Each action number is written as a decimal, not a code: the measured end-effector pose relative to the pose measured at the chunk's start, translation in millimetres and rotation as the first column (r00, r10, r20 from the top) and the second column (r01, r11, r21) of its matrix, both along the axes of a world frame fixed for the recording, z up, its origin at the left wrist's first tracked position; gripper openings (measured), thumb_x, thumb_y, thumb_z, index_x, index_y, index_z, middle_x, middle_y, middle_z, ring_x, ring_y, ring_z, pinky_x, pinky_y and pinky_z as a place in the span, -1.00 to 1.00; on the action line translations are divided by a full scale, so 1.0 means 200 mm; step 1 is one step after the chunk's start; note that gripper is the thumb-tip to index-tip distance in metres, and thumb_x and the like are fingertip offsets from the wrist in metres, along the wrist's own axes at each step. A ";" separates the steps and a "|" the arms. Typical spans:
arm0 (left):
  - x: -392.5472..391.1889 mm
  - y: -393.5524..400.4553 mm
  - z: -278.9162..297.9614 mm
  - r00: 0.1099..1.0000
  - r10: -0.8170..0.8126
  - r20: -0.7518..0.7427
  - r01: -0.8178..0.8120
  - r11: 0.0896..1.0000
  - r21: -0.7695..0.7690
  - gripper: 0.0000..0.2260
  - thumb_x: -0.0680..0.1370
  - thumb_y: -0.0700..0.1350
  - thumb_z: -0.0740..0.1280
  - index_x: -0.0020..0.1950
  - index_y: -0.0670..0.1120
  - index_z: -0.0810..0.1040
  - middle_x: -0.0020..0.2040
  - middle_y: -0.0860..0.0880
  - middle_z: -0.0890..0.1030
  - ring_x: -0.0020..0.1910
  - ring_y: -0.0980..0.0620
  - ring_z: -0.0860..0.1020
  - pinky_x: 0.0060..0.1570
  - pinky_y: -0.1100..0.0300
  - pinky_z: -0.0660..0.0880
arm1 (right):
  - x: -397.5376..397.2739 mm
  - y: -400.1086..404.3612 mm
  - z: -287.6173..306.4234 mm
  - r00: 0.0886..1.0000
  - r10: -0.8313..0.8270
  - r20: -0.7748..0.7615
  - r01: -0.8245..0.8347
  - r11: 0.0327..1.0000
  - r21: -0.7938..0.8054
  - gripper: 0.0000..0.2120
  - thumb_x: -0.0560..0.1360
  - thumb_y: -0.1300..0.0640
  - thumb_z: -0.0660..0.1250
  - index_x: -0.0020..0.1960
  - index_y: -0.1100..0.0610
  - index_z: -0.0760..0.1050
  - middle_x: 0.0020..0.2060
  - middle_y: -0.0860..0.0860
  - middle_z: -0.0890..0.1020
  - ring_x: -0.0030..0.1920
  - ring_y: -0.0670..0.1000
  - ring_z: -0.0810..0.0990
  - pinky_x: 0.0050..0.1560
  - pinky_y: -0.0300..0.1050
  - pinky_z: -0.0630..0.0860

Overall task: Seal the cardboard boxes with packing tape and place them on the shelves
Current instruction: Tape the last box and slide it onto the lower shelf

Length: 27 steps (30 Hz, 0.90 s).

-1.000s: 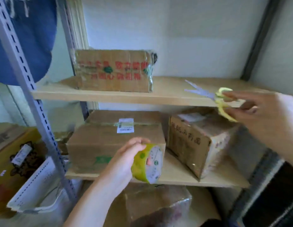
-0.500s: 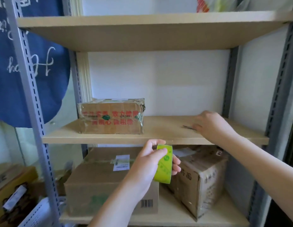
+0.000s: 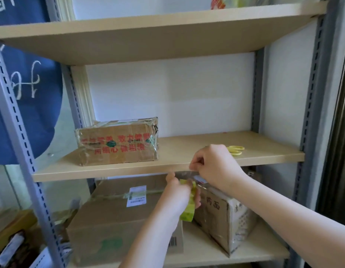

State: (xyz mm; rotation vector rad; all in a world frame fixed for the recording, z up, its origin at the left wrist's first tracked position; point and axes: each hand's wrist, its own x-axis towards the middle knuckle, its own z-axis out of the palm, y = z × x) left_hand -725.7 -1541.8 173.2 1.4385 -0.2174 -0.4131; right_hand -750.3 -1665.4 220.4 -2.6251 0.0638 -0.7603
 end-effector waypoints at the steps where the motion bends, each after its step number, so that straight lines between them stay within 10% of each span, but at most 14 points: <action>1: 0.01 -0.01 -0.02 1.000 0.007 -0.029 -0.008 1.000 -0.013 -0.48 0.67 -0.24 0.17 0.58 -0.06 0.02 -0.37 -0.15 0.57 -0.48 -0.05 0.48 -0.42 0.12 0.50 | 0.02 0.00 0.00 1.000 -0.004 -0.011 0.003 1.000 -0.017 -0.87 0.44 0.21 0.38 -0.23 0.06 0.67 -0.29 -0.09 0.66 -0.22 -0.09 0.59 -0.14 -0.12 0.58; 7: 0.17 -0.14 0.02 0.988 0.137 -0.075 -0.128 0.985 0.115 -0.74 0.64 -0.07 0.26 0.19 -0.25 0.50 -0.18 -0.15 0.67 -0.34 -0.07 0.61 -0.37 0.20 0.55 | 0.21 -0.05 0.03 0.997 -0.063 -0.037 0.064 0.998 0.023 -0.88 0.40 0.20 0.36 -0.21 0.08 0.67 -0.23 -0.04 0.67 -0.16 0.04 0.62 -0.12 -0.06 0.61; 11: 0.28 -0.19 0.03 0.986 0.164 -0.043 -0.154 0.973 0.173 -0.86 0.59 -0.08 0.32 -0.02 -0.15 0.53 0.02 -0.16 0.64 0.00 -0.15 0.65 0.07 -0.03 0.62 | 0.32 -0.06 0.03 0.992 -0.089 -0.089 0.092 0.995 0.028 -0.81 0.38 0.27 0.32 -0.29 0.06 0.65 -0.24 -0.02 0.68 -0.18 0.05 0.63 -0.13 -0.06 0.64; 14: 0.29 -0.21 0.00 0.989 0.133 -0.070 -0.127 0.988 0.084 -0.84 0.68 -0.14 0.18 0.01 -0.22 0.44 -0.22 -0.18 0.57 -0.41 -0.06 0.60 -0.40 0.24 0.58 | 0.35 -0.11 0.05 0.984 -0.067 -0.164 0.079 0.995 0.066 -0.95 0.41 0.16 0.48 -0.12 0.08 0.68 -0.04 0.00 0.69 -0.08 0.01 0.63 -0.04 -0.19 0.57; 17: 0.28 -0.20 -0.09 0.990 0.135 0.052 -0.135 0.991 -0.004 -0.80 0.68 -0.11 0.21 0.12 -0.25 0.45 -0.40 -0.09 0.59 -0.54 0.02 0.54 -0.52 0.30 0.47 | 0.36 -0.18 0.09 0.933 -0.152 -0.326 0.179 0.982 0.054 -0.17 0.31 -0.19 0.57 0.41 0.19 0.36 0.33 0.11 0.34 0.22 0.12 0.52 0.22 -0.07 0.48; 19: 0.34 -0.19 -0.17 0.978 0.158 0.134 -0.156 0.987 -0.023 -0.73 0.64 -0.06 0.29 0.20 -0.24 0.49 -0.29 -0.07 0.68 -0.37 0.00 0.64 -0.32 0.20 0.57 | 0.36 -0.18 0.08 0.911 -0.186 -0.368 0.220 0.974 0.053 -0.02 0.30 -0.30 0.51 0.51 0.15 0.22 0.41 0.12 0.24 0.29 0.15 0.48 0.26 0.00 0.47; 22: 0.41 -0.17 -0.25 0.950 0.204 0.238 -0.222 0.974 0.052 -0.62 0.54 0.11 0.40 0.20 -0.14 0.60 0.05 -0.08 0.70 -0.03 -0.02 0.67 -0.11 0.14 0.54 | 0.38 -0.12 0.00 0.947 -0.216 -0.238 0.240 0.968 0.078 -0.17 0.35 -0.33 0.45 0.46 0.04 0.30 0.32 0.04 0.32 0.19 0.12 0.54 0.09 -0.02 0.54; 27: 0.22 -0.05 -0.27 0.823 0.419 0.384 -0.453 0.892 -0.004 -0.72 0.61 0.08 0.30 0.08 -0.14 0.51 -0.11 0.04 0.62 -0.11 0.08 0.57 -0.31 0.33 0.34 | 0.36 -0.01 -0.05 0.969 -0.249 0.002 0.247 0.963 0.112 -0.56 0.48 0.00 0.41 0.30 0.10 0.43 0.23 0.07 0.40 0.16 0.15 0.53 0.05 0.01 0.54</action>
